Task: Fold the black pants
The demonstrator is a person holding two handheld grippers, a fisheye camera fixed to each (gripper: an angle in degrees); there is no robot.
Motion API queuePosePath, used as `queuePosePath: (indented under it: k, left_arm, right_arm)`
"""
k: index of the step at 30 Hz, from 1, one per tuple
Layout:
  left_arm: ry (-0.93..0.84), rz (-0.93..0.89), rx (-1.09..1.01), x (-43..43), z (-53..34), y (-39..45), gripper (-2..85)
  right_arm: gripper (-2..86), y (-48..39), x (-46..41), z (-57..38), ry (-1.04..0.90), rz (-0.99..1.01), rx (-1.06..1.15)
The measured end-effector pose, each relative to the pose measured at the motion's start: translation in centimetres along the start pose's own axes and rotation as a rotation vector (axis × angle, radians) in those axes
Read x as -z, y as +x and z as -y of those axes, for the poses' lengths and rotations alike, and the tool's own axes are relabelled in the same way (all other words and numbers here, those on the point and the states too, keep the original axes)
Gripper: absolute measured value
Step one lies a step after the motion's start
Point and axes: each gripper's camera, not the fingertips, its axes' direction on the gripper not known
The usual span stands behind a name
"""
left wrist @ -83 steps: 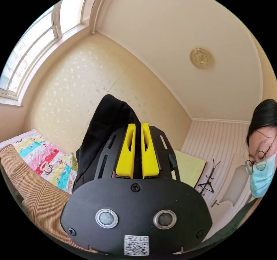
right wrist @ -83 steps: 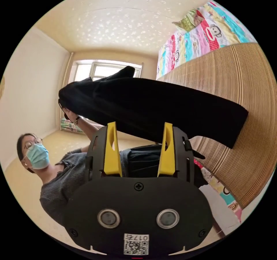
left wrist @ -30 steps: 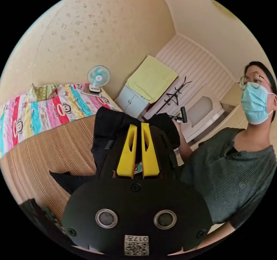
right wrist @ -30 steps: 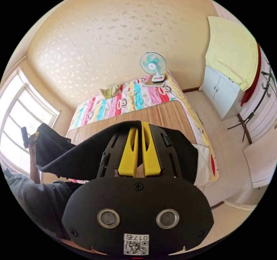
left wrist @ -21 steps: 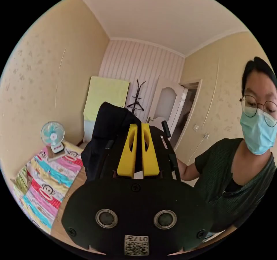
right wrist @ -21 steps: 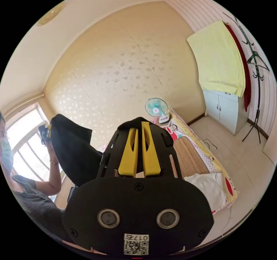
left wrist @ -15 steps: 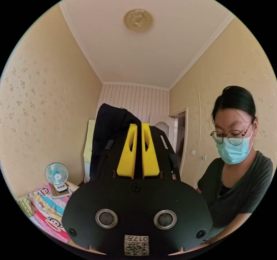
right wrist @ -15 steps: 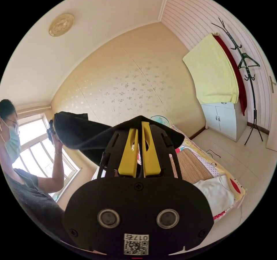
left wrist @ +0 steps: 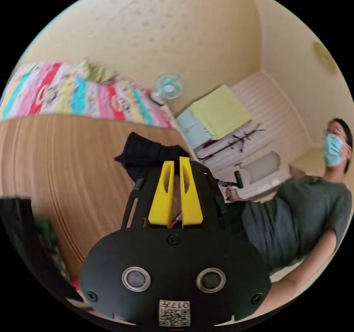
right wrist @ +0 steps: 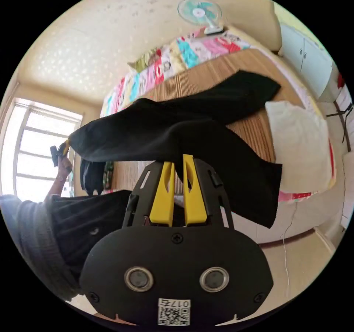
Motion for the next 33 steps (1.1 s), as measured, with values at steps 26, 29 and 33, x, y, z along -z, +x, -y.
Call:
queuePosePath:
  k: [26, 29, 33]
  left_arm:
    - [-0.329, 0.23, -0.022, -12.4, 30.4, 2.6, 10.5]
    - [-0.347, 0.425, -0.091, -16.1, 33.7, 3.4, 10.7]
    - [-0.498, 0.453, -0.069, -22.6, 33.4, 2.2, 10.6]
  right_arm:
    - [0.5, 7.8, -13.4, -17.6, -0.497, 0.178, -0.16]
    - [0.5, 7.9, -12.9, -19.8, -0.477, 0.195, -0.166]
    - [0.5, 8.0, -12.5, -24.1, -0.515, 0.194, -0.162]
